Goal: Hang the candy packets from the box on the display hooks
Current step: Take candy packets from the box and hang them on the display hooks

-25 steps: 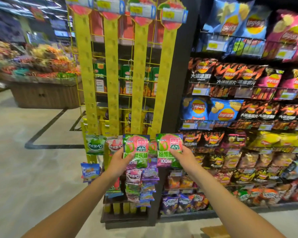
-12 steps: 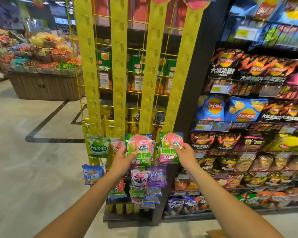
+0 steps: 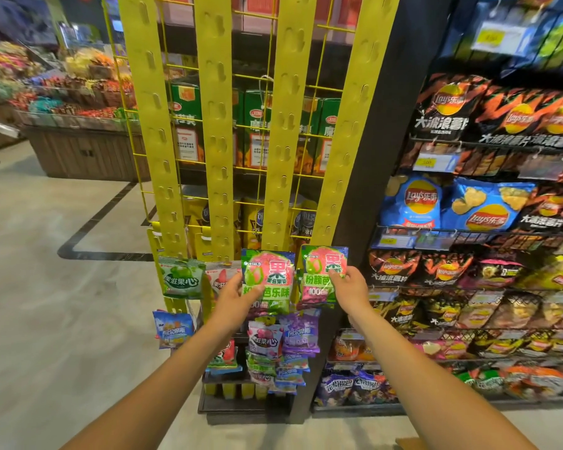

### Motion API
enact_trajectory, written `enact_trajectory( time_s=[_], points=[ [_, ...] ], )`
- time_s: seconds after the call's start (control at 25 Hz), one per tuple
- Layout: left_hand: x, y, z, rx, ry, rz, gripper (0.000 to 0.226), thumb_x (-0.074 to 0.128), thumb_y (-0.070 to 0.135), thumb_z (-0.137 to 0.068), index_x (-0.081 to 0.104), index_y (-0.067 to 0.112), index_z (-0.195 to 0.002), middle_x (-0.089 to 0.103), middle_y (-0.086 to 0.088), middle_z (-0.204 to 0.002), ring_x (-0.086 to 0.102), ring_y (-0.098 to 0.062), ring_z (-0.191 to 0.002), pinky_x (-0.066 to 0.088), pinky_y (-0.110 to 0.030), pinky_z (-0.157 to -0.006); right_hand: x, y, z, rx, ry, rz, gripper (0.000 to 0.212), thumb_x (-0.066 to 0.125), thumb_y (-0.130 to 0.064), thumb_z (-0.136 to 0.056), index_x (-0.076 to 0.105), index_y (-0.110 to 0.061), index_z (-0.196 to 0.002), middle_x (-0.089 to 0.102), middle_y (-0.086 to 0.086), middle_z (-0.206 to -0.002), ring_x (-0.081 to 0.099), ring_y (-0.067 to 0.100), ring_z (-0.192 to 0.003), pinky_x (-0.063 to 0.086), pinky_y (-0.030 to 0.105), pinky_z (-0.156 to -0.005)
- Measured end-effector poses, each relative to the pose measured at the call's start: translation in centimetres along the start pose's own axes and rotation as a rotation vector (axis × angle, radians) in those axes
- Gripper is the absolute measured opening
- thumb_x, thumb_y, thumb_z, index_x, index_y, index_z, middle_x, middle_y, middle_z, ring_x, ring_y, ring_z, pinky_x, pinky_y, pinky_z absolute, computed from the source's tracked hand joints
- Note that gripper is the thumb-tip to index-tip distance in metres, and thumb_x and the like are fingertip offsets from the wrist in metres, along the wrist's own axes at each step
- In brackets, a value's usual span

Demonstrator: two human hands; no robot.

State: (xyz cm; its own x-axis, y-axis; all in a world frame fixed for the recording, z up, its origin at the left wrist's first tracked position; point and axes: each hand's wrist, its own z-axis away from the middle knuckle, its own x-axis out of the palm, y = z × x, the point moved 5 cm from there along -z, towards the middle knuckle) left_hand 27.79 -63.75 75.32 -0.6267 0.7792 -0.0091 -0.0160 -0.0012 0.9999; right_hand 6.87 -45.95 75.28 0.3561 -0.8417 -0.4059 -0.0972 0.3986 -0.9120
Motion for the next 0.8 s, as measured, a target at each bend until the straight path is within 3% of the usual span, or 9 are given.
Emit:
enact_trajectory(
  time_s=[0.08, 0.2, 0.32, 0.4, 0.48, 0.56, 0.64, 0.72, 0.8],
  points=[
    [0.0, -0.3, -0.3, 0.000, 0.015, -0.005, 0.067, 0.073, 0.050, -0.092, 0.052, 0.019, -0.147, 0.057, 0.003, -0.148, 0.049, -0.020, -0.140, 0.040, -0.050, -0.118, 0.4, 0.9, -0.1, 0.015, -0.014, 0.009, 0.030, 0.058, -0.034, -0.104, 0.052, -0.005, -0.104, 0.053, 0.011, -0.093, 0.054, 0.031, -0.091, 0.039, 0.038, -0.069],
    [-0.1, -1.2, -0.7, 0.017, 0.004, 0.007, 0.094, 0.075, 0.076, -0.071, 0.054, 0.024, -0.146, 0.059, 0.004, -0.148, 0.052, -0.022, -0.139, 0.042, -0.054, -0.117, 0.7, 1.4, -0.2, 0.002, -0.018, 0.005, 0.029, 0.059, -0.032, -0.104, 0.045, -0.011, -0.089, 0.039, 0.004, -0.081, 0.038, 0.018, -0.074, 0.028, 0.035, -0.061],
    [0.3, -1.0, -0.6, -0.005, 0.001, -0.027, 0.053, 0.074, 0.049, -0.090, 0.061, 0.026, -0.136, 0.066, 0.007, -0.137, 0.058, -0.019, -0.132, 0.048, -0.045, -0.111, 0.9, 1.4, -0.2, 0.000, -0.013, 0.028, 0.029, 0.064, -0.032, -0.101, 0.055, -0.006, -0.091, 0.049, 0.005, -0.079, 0.046, 0.018, -0.071, 0.034, 0.033, -0.060],
    [0.5, -0.9, -0.5, -0.024, 0.006, -0.028, 0.031, 0.069, 0.027, -0.099, 0.063, 0.023, -0.130, 0.070, 0.009, -0.127, 0.065, -0.009, -0.121, 0.054, -0.024, -0.094, 1.0, 1.7, -0.3, -0.002, -0.023, 0.027, 0.036, 0.067, -0.035, -0.099, 0.059, 0.000, -0.094, 0.057, 0.012, -0.083, 0.054, 0.026, -0.075, 0.037, 0.035, -0.063],
    [0.9, -1.0, -0.6, -0.030, -0.012, -0.043, 0.027, 0.066, 0.020, -0.102, 0.061, 0.022, -0.128, 0.069, 0.012, -0.122, 0.066, 0.010, -0.104, 0.051, -0.007, -0.075, 0.8, 1.9, -0.3, -0.018, -0.017, 0.076, 0.039, 0.069, -0.038, -0.097, 0.064, 0.001, -0.096, 0.065, 0.018, -0.089, 0.062, 0.036, -0.081, 0.040, 0.036, -0.065],
    [1.2, -0.6, -0.3, -0.037, -0.025, -0.045, 0.026, 0.065, 0.020, -0.102, 0.060, 0.023, -0.128, 0.067, 0.015, -0.121, 0.064, 0.019, -0.094, 0.050, -0.006, -0.075, 0.3, 1.8, -0.3, -0.042, -0.011, 0.125, 0.033, 0.072, -0.037, -0.096, 0.068, -0.005, -0.101, 0.070, 0.015, -0.095, 0.067, 0.033, -0.088, 0.048, 0.038, -0.070],
    [1.5, -0.7, -0.4, -0.038, -0.028, -0.057, 0.023, 0.065, 0.022, -0.102, 0.060, 0.026, -0.124, 0.068, 0.015, -0.120, 0.065, 0.012, -0.100, 0.052, -0.012, -0.082, -0.3, 1.5, 0.0, -0.048, -0.016, 0.085, 0.024, 0.075, -0.034, -0.093, 0.065, -0.017, -0.107, 0.070, 0.004, -0.101, 0.069, 0.024, -0.094, 0.055, 0.041, -0.083],
    [1.9, -0.4, -0.4, -0.020, -0.036, -0.061, 0.022, 0.066, 0.025, -0.102, 0.061, 0.026, -0.123, 0.069, 0.011, -0.122, 0.065, -0.001, -0.113, 0.053, -0.015, -0.084, -1.1, 1.3, 0.5, -0.062, -0.026, 0.025, 0.031, 0.079, -0.031, -0.091, 0.061, -0.022, -0.115, 0.068, 0.000, -0.111, 0.068, 0.018, -0.101, 0.058, 0.039, -0.091],
    [2.5, -0.2, -0.4, -0.008, -0.054, -0.064, 0.035, 0.068, 0.031, -0.100, 0.059, 0.020, -0.133, 0.067, 0.006, -0.129, 0.062, -0.014, -0.124, 0.053, -0.024, -0.094, -1.9, 1.3, 1.0, -0.063, -0.031, -0.015, 0.043, 0.080, -0.030, -0.090, 0.058, -0.020, -0.126, 0.064, 0.000, -0.119, 0.066, 0.018, -0.107, 0.057, 0.040, -0.097]
  ],
)
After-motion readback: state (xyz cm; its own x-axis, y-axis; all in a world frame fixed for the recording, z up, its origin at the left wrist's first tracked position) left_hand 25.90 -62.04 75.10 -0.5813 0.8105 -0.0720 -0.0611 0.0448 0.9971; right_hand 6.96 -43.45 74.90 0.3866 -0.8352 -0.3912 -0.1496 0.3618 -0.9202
